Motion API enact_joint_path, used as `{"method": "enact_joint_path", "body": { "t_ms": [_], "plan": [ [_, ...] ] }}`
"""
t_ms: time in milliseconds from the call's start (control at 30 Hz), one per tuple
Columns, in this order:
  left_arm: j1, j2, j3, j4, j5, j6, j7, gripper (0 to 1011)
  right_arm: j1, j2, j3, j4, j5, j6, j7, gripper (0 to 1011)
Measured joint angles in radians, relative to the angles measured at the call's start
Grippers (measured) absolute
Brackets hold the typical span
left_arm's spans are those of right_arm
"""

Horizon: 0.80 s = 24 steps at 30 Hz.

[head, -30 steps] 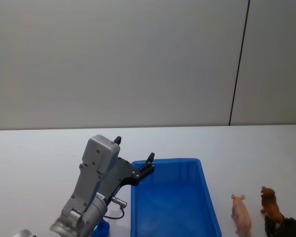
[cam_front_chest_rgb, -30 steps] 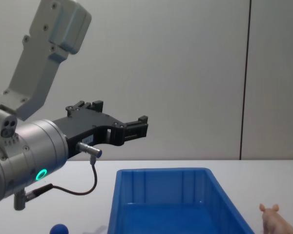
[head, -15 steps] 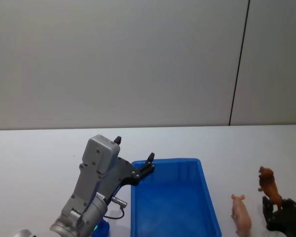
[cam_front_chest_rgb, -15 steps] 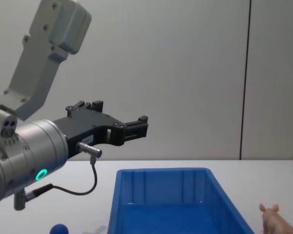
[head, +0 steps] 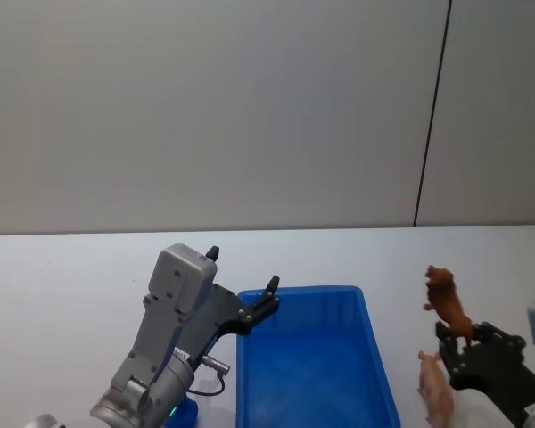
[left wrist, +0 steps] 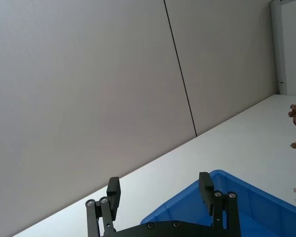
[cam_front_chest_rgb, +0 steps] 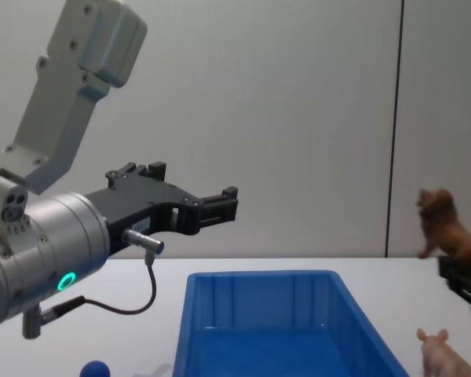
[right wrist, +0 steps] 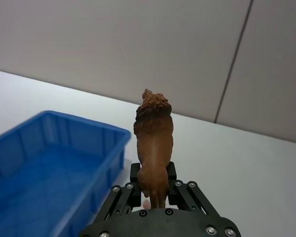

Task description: Pick up the two dolls from the table and place them into the box.

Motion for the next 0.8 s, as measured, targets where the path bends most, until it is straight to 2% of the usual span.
{"method": "enact_joint_path", "body": {
  "t_ms": [100,167,233,267,300,600,800],
  "plan": [
    [0.0,0.0,0.0,0.0,0.0,0.0,0.0,1001,0.011,-0.006,-0.005,0.0,-0.004,-0.006,0.029,270],
    [0.0,0.0,0.0,0.0,0.0,0.0,0.0,1001,0.027,-0.015,-0.014,0.007,-0.011,-0.011,0.069,268],
    [0.0,0.0,0.0,0.0,0.0,0.0,0.0,1001,0.031,-0.018,-0.016,0.009,-0.012,-0.011,0.078,270],
    [0.0,0.0,0.0,0.0,0.0,0.0,0.0,1001,0.045,-0.027,-0.023,0.019,-0.016,-0.013,0.107,270],
    [0.0,0.0,0.0,0.0,0.0,0.0,0.0,1001,0.045,-0.027,-0.023,0.019,-0.016,-0.013,0.107,270],
    [0.0,0.0,0.0,0.0,0.0,0.0,0.0,1001,0.107,-0.07,-0.056,0.082,-0.034,-0.015,0.231,272],
    [0.0,0.0,0.0,0.0,0.0,0.0,0.0,1001,0.143,-0.096,-0.074,0.127,-0.042,-0.01,0.281,453]
  ]
}}
